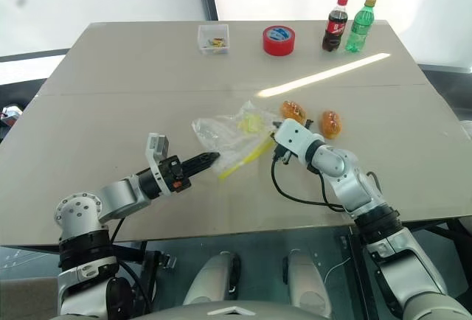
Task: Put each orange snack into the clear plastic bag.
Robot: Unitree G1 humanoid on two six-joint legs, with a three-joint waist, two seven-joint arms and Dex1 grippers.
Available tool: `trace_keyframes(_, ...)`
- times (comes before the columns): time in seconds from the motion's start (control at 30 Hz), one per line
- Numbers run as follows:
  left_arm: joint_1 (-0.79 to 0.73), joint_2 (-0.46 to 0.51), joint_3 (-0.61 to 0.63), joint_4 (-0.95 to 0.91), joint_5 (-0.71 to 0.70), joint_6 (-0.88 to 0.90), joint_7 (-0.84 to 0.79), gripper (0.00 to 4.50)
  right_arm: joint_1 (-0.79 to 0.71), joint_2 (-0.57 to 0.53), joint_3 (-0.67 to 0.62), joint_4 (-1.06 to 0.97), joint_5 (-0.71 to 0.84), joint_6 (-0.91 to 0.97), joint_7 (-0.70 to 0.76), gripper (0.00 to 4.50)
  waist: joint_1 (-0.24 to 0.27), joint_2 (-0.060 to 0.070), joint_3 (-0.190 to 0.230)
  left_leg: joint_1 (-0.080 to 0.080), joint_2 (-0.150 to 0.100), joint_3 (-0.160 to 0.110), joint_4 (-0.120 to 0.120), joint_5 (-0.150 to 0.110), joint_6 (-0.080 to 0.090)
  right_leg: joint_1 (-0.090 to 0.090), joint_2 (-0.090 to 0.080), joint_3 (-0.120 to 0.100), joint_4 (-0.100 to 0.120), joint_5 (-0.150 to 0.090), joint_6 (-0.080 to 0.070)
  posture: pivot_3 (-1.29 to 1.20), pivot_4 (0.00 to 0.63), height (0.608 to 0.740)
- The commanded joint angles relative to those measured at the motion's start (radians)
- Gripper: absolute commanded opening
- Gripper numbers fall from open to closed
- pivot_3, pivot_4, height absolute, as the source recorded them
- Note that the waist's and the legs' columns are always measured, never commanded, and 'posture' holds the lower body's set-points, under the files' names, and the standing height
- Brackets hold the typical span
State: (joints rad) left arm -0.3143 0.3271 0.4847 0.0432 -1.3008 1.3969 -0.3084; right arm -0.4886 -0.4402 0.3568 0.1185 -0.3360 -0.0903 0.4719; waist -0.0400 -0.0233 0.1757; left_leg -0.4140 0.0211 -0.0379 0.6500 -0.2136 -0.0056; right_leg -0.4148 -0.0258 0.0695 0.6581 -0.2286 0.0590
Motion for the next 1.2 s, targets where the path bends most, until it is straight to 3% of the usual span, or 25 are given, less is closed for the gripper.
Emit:
trace_keyframes(0.03,0.015,0.028,-0.031,-0.079,-0.009,-0.025,-0.040,0.00,-0.011,0.003,-0.018,-0.005,-0.004,-0.028,-0.009,0.04,-0.001,0.000,0.000,0.000,0.000,0.000,0.000,0.000,0.000,0.000,0.000,0.000,0.000,0.000,0.000,0.00,0.150,0.740)
trace_keyframes(0.17,0.069,0.089,-0.108,-0.186,0.065,-0.134,-0.228,0.00,-0.024,0.033,-0.023,-0.002,0.010,0.011,0.000,0.04,-0.002,0.000,0.000,0.000,0.000,0.000,-0.001,0.000,0.000,0.000,0.000,0.000,0.000,0.000,-0.001,0.00,0.150,0.740)
trace_keyframes(0.3,0.090,0.102,-0.127,-0.196,0.137,-0.221,-0.213,1.53,-0.045,0.062,-0.024,0.000,0.008,0.032,0.002,0.00,-0.002,0.000,0.000,0.000,0.000,0.001,-0.002,0.000,0.000,-0.001,0.000,0.001,0.000,-0.002,-0.004,0.00,0.150,0.740)
trace_keyframes(0.53,0.026,0.086,-0.071,-0.109,0.403,-0.547,-0.065,1.53,-0.084,0.082,-0.005,0.033,-0.036,0.030,-0.015,0.00,0.000,0.000,0.000,0.000,0.000,0.001,-0.001,0.000,0.000,-0.001,0.000,0.001,0.000,-0.002,-0.004,0.00,0.150,0.740)
trace_keyframes(0.6,0.005,0.061,-0.067,-0.094,0.536,-0.721,0.009,1.53,-0.104,0.103,-0.003,0.060,-0.056,0.057,-0.036,0.00,0.001,0.000,0.000,0.000,0.000,0.001,-0.001,0.000,0.000,-0.001,0.000,0.001,-0.001,-0.002,-0.004,0.00,0.150,0.740)
trace_keyframes(0.7,0.030,0.065,-0.188,-0.172,0.770,-0.991,-0.019,1.53,-0.143,0.144,0.007,0.107,-0.087,0.068,-0.071,0.00,0.000,0.000,0.001,-0.001,0.000,0.002,-0.002,0.000,0.000,-0.001,-0.001,0.001,-0.002,-0.002,-0.004,0.00,0.150,0.740)
trace_keyframes(0.9,0.030,0.054,-0.405,-0.312,0.975,-1.146,-0.050,1.53,-0.220,0.213,0.025,0.185,-0.120,0.051,-0.124,0.00,0.005,0.000,0.001,-0.002,-0.001,0.002,-0.005,0.000,0.000,-0.002,-0.002,0.002,-0.003,0.001,-0.001,0.00,0.150,0.740)
trace_keyframes(1.03,0.140,0.155,-0.568,-0.263,1.183,-1.260,-0.128,1.53,-0.267,0.245,0.031,0.236,-0.151,0.067,-0.166,0.00,-0.006,0.000,0.000,0.000,-0.001,0.003,-0.007,0.000,0.000,-0.003,-0.002,0.002,-0.003,0.000,-0.001,0.00,0.150,0.740)
trace_keyframes(1.2,0.211,0.231,-0.620,-0.226,1.334,-1.374,-0.131,1.53,-0.294,0.262,0.031,0.278,-0.165,0.062,-0.194,0.00,-0.005,0.001,0.001,-0.001,0.000,0.004,-0.011,0.000,0.000,-0.007,0.000,0.003,-0.002,0.000,-0.001,0.00,0.150,0.740)
